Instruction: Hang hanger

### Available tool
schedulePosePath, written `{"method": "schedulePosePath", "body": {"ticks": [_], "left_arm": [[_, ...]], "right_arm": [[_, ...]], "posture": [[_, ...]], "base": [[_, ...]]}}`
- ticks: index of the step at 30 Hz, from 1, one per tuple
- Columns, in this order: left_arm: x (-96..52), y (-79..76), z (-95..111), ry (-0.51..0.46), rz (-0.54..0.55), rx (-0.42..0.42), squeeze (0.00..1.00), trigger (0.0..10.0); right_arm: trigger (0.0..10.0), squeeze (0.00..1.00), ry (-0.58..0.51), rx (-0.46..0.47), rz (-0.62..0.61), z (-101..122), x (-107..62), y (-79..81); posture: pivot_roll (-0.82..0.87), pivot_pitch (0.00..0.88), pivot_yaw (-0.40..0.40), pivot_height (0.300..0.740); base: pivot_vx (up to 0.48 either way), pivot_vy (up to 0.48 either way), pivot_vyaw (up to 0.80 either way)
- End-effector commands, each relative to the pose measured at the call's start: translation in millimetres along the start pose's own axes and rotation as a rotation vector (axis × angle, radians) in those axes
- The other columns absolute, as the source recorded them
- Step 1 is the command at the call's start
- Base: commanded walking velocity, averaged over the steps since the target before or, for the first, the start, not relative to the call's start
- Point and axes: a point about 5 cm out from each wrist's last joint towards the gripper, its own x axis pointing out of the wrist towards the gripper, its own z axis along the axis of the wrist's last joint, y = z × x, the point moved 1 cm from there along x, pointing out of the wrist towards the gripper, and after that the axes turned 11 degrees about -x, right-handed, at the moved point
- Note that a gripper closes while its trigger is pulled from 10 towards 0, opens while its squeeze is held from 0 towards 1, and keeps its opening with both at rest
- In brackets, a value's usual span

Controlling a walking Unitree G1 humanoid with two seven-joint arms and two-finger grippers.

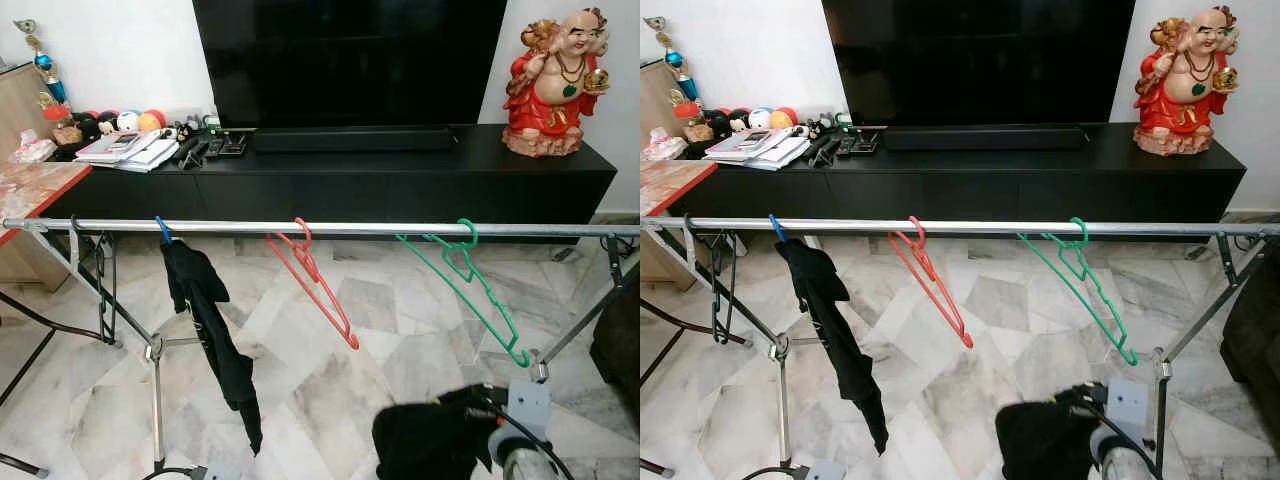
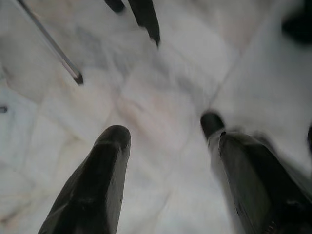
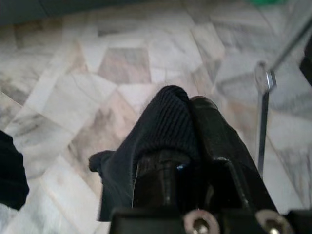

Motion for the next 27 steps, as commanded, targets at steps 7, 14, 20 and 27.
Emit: {"method": "schedulePosePath", "body": {"ticks": [7,14,20,27], "left_arm": [[-2.2,28.2,82,-0.383,0.039,-0.075,0.00,10.0],[-27.9,27.7,112,-0.634,0.016,-0.120,0.00,10.0],[-31.2,23.7,100,-0.620,-0.001,-0.140,0.00,10.0],[-9.5,20.3,65,-0.350,-0.035,-0.094,0.00,10.0]], "right_arm": [[10.0,0.00,-0.011,0.027,-0.022,1,0.1,-3.9],[10.0,0.00,-0.007,0.024,-0.031,1,0.6,-6.3],[10.0,0.00,-0.006,0.027,-0.024,1,0.8,-2.8],[10.0,0.00,0.089,0.121,-0.009,-19,-4.6,0.1]], "posture": [[-0.05,0.005,0.057,0.740],[-0.04,0.005,0.056,0.740],[-0.03,0.001,0.053,0.740],[-0.04,0.000,0.053,0.740]], "base": [[0.000,0.000,0.00],[0.000,0.000,0.00],[0.000,0.000,0.00],[0.000,0.000,0.00]]}}
